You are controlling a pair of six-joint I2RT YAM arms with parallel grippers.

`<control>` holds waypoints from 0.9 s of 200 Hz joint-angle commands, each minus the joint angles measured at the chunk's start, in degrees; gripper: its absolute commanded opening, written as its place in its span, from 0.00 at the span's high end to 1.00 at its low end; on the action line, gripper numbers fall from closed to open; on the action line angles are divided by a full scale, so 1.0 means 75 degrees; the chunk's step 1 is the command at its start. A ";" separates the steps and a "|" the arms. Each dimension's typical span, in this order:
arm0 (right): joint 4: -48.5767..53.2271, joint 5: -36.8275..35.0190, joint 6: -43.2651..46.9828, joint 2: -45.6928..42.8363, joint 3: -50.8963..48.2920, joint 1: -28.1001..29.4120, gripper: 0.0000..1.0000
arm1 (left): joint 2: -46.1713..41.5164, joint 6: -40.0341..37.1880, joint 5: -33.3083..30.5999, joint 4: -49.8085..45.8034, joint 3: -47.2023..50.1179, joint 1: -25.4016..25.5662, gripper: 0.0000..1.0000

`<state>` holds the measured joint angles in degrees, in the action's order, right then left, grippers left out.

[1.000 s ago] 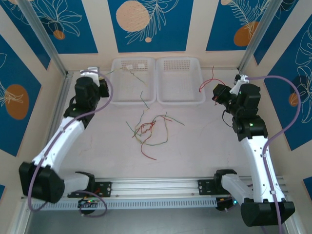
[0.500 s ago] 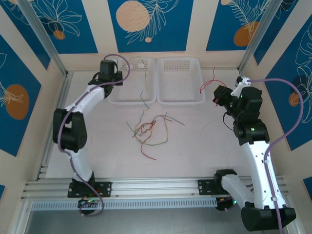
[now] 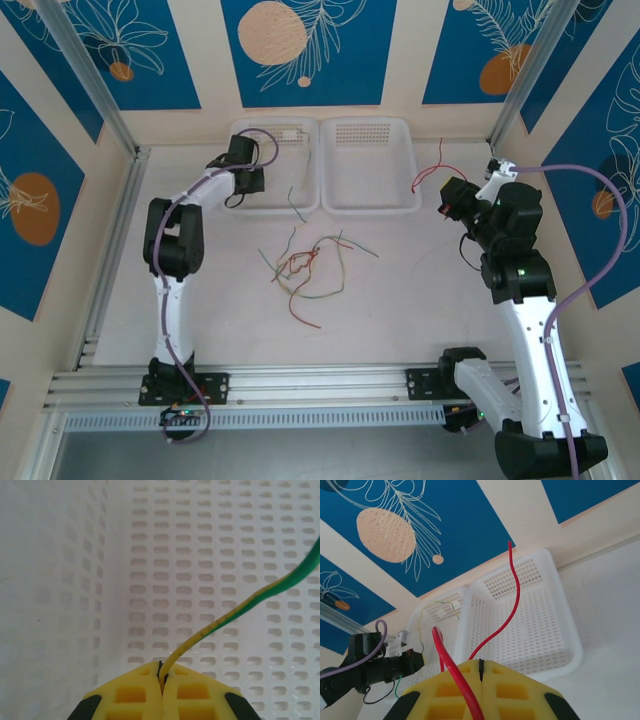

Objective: Untangle the cables

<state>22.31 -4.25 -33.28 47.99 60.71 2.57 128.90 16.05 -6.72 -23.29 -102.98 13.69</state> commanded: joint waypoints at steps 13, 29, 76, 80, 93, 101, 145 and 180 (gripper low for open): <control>-0.0027 0.0645 0.0252 0.0248 0.0138 0.0095 1.00 | 0.0538 0.0260 0.0112 -0.0631 -0.0833 0.0041 1.00; -0.0003 0.0685 0.0265 0.0304 0.0178 0.0168 1.00 | 0.0652 0.0291 0.0046 -0.0824 -0.1050 0.0049 1.00; 0.0120 0.0512 0.0345 0.0313 0.0259 0.0335 1.00 | 0.0136 0.0461 -0.0112 -0.0844 -0.0988 0.0070 0.87; 0.0129 0.0494 0.0335 0.0322 0.0251 0.0349 1.00 | 0.0075 0.0461 -0.0111 -0.0861 -0.0999 0.0072 0.83; 0.0120 0.0508 0.0329 0.0354 0.0290 0.0368 1.00 | -0.0185 0.0450 -0.0137 -0.0885 -0.0988 0.0095 0.73; 0.0098 0.0497 0.0318 0.0380 0.0299 0.0415 1.00 | -0.0355 0.0464 -0.0233 -0.0917 -0.0984 0.0113 0.70; -0.0009 0.0398 0.0338 0.0523 0.0351 0.0635 1.00 | -0.1039 0.0452 -0.0302 -0.1128 -0.1029 0.0155 0.63; 0.0049 0.0179 0.0452 0.0533 0.0391 0.0798 1.00 | -0.1503 0.0324 -0.0303 -0.1348 -0.0934 0.0160 0.61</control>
<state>22.76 -1.30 -31.42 52.10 61.43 7.70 120.75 19.18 -8.19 -30.41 -109.58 14.48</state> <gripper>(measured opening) 0.049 0.386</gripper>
